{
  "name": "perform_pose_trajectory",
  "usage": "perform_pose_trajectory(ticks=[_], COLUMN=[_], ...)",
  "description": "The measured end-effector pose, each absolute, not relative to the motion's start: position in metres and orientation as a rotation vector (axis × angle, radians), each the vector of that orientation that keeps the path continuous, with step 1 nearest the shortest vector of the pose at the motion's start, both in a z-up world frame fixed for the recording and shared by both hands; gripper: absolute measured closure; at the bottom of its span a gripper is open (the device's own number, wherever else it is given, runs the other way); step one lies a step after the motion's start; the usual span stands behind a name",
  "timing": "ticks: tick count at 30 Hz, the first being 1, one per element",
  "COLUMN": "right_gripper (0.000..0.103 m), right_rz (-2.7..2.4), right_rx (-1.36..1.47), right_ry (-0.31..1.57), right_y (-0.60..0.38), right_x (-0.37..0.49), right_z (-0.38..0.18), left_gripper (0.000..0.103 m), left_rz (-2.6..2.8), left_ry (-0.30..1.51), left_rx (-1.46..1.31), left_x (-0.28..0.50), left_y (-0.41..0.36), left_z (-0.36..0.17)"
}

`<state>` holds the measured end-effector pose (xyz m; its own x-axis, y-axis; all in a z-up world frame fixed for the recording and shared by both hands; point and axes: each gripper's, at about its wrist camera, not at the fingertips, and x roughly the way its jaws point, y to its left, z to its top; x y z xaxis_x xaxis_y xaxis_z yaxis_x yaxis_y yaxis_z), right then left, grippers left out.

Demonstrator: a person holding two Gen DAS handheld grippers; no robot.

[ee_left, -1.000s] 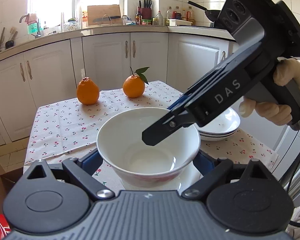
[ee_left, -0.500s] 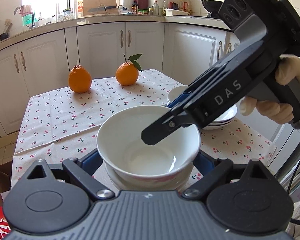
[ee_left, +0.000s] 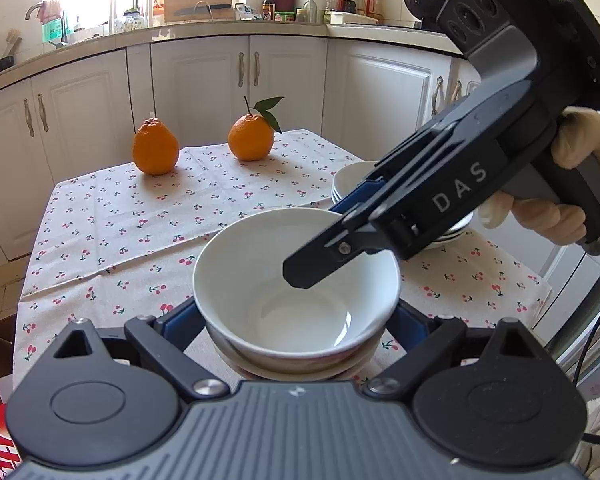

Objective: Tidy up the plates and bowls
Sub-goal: 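Lift the white bowl with the right gripper and carry it to the bowl stack, then lower the bowl onto the bowl stack and open the right gripper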

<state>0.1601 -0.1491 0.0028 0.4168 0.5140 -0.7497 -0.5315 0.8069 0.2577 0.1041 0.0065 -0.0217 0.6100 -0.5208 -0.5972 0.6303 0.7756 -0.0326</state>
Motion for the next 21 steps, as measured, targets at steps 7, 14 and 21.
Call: perform_pose_trajectory(ticks=[7, 14, 21], right_gripper=[0.033, 0.006, 0.000], right_rz=[0.675, 0.666, 0.640], right_rx=[-0.009, -0.026, -0.102], right_ry=[0.922, 0.846, 0.803], right_y=[-0.150, -0.154, -0.151], right_x=[0.160, 0.152, 0.137], right_z=[0.002, 0.012, 0.015], left_gripper=[0.006, 0.004, 0.003], left_rz=[-0.680, -0.707, -0.722], left_ry=[0.629, 0.613, 0.601], left_rx=[0.189, 0.202, 0.221], left_x=[0.105, 0.100, 0.094], left_y=[0.008, 0.011, 0.017], left_z=[-0.023, -0.021, -0.018])
